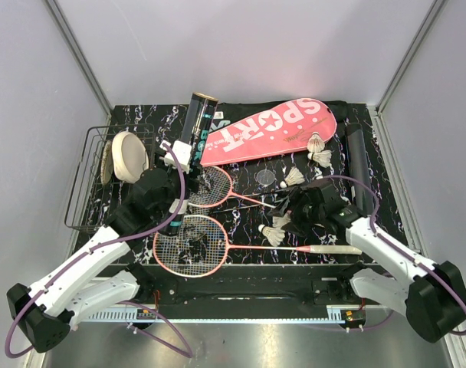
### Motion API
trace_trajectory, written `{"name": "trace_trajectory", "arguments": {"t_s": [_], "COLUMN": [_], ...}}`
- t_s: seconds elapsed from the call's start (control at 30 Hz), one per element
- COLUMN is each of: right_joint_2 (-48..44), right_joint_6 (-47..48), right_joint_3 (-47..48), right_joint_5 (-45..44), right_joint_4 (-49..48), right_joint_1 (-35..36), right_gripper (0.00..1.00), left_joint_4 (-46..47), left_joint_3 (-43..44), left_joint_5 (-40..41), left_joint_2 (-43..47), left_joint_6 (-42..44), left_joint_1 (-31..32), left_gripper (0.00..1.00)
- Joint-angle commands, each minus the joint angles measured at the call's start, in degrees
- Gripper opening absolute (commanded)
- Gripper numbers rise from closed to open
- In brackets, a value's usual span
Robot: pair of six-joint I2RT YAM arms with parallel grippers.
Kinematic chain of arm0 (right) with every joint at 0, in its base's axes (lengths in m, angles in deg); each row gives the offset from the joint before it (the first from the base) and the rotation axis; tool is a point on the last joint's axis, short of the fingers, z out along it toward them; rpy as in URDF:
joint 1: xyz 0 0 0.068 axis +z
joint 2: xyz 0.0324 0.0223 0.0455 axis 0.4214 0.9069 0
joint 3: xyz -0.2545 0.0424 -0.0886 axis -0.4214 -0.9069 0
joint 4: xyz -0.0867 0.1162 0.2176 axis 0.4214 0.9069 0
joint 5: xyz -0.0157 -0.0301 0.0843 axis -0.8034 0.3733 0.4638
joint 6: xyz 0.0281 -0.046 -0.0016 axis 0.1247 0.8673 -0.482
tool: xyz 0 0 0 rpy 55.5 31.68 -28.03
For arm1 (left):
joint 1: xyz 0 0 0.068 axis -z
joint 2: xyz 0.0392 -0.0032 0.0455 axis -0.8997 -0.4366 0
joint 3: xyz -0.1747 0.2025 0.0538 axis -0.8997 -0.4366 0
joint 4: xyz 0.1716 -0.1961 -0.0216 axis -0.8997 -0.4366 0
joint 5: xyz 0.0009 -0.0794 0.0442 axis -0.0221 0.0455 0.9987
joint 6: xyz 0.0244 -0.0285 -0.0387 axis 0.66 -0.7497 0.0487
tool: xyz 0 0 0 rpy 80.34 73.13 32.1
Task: Pack up the badminton gear
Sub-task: Pick up the shuttlecock at the center of the board.
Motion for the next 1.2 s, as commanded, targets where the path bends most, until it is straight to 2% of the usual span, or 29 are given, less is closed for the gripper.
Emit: {"name": "trace_trajectory", "arguments": {"t_s": [0.0, 0.23, 0.43, 0.47, 0.57, 0.67, 0.77, 0.93, 1.0, 1.07, 1.1, 1.13, 1.17], "right_joint_2": [3.2, 6.1, 3.0, 2.3, -0.7, -1.8, 1.3, 6.9, 9.1, 10.8, 12.0, 12.1, 11.7], "right_joint_6": [-8.2, -8.3, -3.6, -2.5, -3.0, -6.0, -8.7, -9.7, -9.6, -7.9, -7.2, -6.4, -4.1], "right_joint_3": [-3.0, -2.6, -1.7, -0.5, -1.2, -5.2, -7.1, -6.4, -6.4, -5.3, -4.8, -4.5, -3.6], "right_joint_5": [-1.3, -6.2, -7.0, -7.4, -7.6, -6.4, -4.5, -6.9, -7.2, -6.9, -6.8, -6.5, -5.9], "right_joint_4": [-12.3, -10.2, -5.4, -2.2, 0.6, -5.6, -12.8, -17.3, -20.8, -21.6, -21.5, -21.3, -20.9], "right_joint_1": [3.5, 6.0, 6.1, 6.2, 6.4, 6.4, 6.4, 7.1, 7.5, 7.9, 8.3, 9.1, 9.7], "right_gripper": [0.74, 0.71, 0.78, 0.79, 0.8, 0.76, 0.71, 0.69, 0.55, 0.31, 0.23, 0.16, 0.04], "left_joint_4": [4.7, 5.0, 4.9, 4.9, 4.9, 4.7, 4.8, 4.8, 4.9, 4.8, 4.7, 4.7, 4.0], "left_joint_3": [1.1, 0.7, 0.9, 0.9, 0.9, 1.1, 1.2, 1.0, 1.0, 0.7, 0.6, 0.2, -0.7], "left_joint_5": [1.1, 1.4, 0.9, 0.8, 0.5, -0.1, -0.3, -0.5, -0.8, -2.1, -2.8, -6.1, -9.1], "left_joint_2": [0.5, 0.6, 0.5, 0.5, 0.5, 0.4, 0.4, 0.1, -0.1, 0.1, 0.3, 1.1, 1.8], "left_joint_6": [-0.7, -0.5, -0.7, -0.8, -0.8, -1.0, -1.1, -1.3, -1.3, -0.3, 0.4, 1.5, 5.3], "left_joint_1": [-0.2, -0.1, -0.1, -0.1, -0.1, -0.1, -0.1, -0.1, -0.2, -0.1, -0.1, -0.1, 0.0], "left_gripper": [0.0, 0.0, 0.0, 0.0, 0.0, 0.0, 0.0, 0.0, 0.0, 0.0, 0.0, 0.0, 0.0]}}
